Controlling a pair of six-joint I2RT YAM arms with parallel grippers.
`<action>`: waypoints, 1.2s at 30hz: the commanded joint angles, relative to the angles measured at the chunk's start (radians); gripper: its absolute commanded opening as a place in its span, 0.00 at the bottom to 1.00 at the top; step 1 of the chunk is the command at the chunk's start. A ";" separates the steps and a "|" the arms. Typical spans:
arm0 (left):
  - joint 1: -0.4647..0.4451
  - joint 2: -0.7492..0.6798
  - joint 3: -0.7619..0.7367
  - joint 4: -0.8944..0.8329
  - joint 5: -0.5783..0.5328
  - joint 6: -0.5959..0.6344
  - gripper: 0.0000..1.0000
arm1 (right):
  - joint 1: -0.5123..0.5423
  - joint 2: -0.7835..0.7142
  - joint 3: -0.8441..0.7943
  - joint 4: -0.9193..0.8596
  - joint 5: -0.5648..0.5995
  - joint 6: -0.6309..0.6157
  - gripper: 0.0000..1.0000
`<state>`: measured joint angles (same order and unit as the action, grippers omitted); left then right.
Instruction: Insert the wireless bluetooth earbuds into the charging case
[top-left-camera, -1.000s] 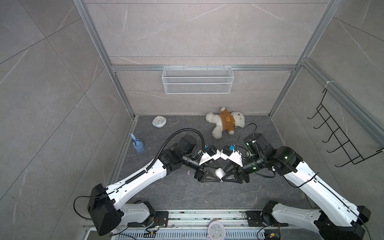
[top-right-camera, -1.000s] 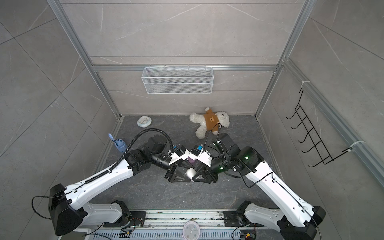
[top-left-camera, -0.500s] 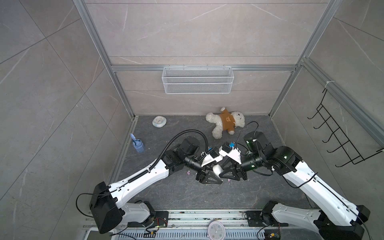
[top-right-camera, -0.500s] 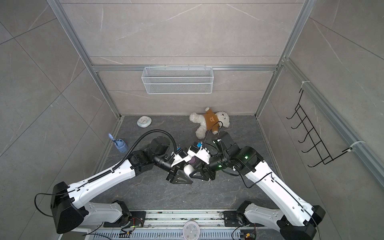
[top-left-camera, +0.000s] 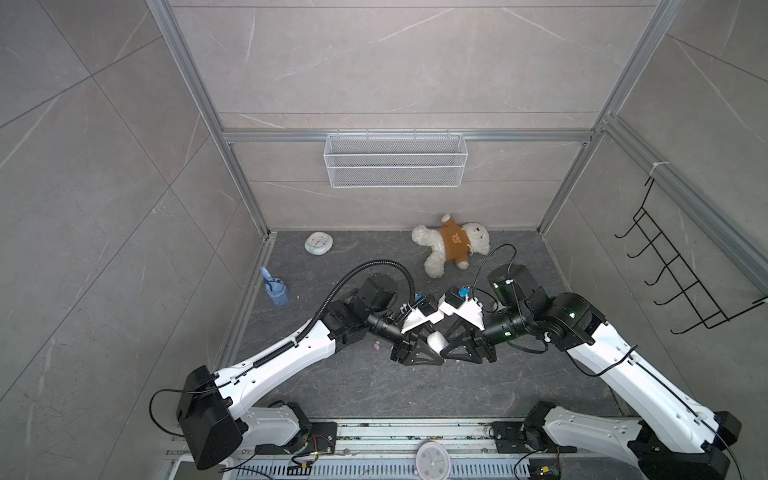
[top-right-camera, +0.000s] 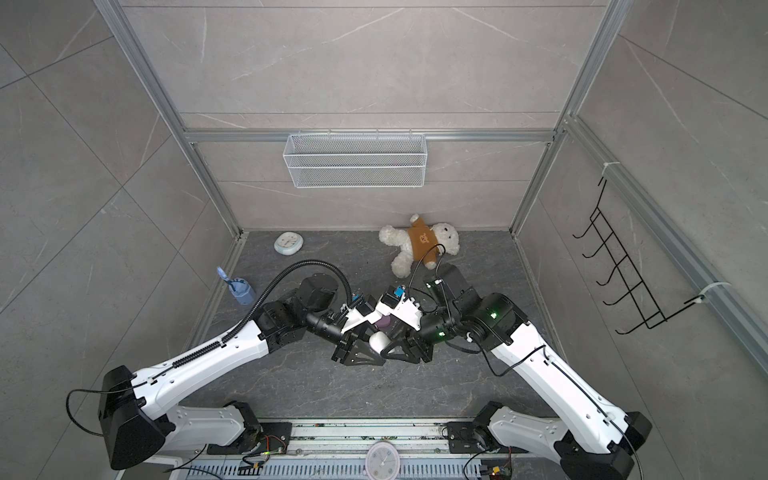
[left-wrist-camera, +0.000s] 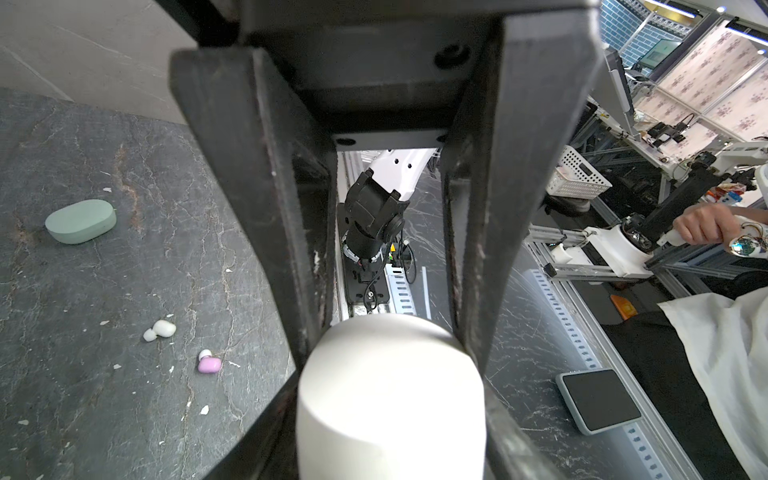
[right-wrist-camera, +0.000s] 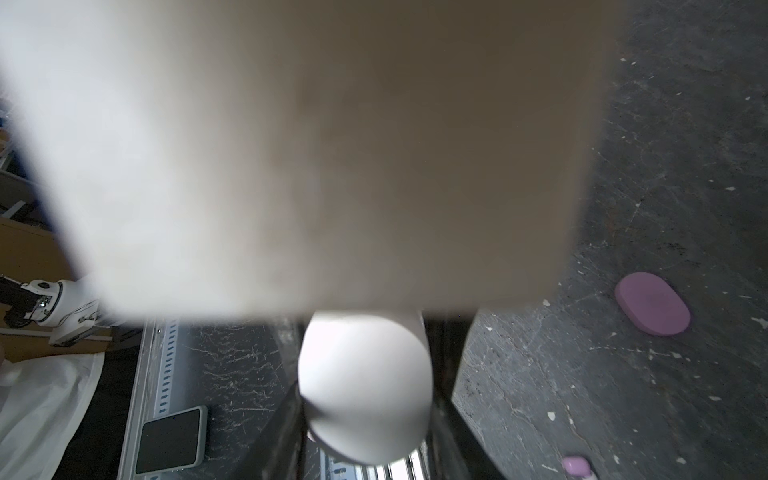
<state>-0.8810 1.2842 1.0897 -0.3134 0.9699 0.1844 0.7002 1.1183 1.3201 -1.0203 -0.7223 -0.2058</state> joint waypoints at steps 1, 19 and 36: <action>0.003 -0.008 0.028 0.024 0.013 -0.009 0.52 | 0.001 -0.007 -0.007 0.009 -0.027 -0.001 0.44; 0.003 -0.016 0.027 0.045 0.013 -0.035 0.39 | 0.001 -0.009 -0.029 0.009 0.000 0.022 0.48; 0.003 -0.037 -0.003 0.100 0.009 -0.067 0.35 | -0.002 -0.103 -0.060 0.088 0.109 0.114 0.73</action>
<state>-0.8810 1.2816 1.0885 -0.2790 0.9691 0.1452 0.6991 1.0363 1.2747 -0.9737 -0.6422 -0.1287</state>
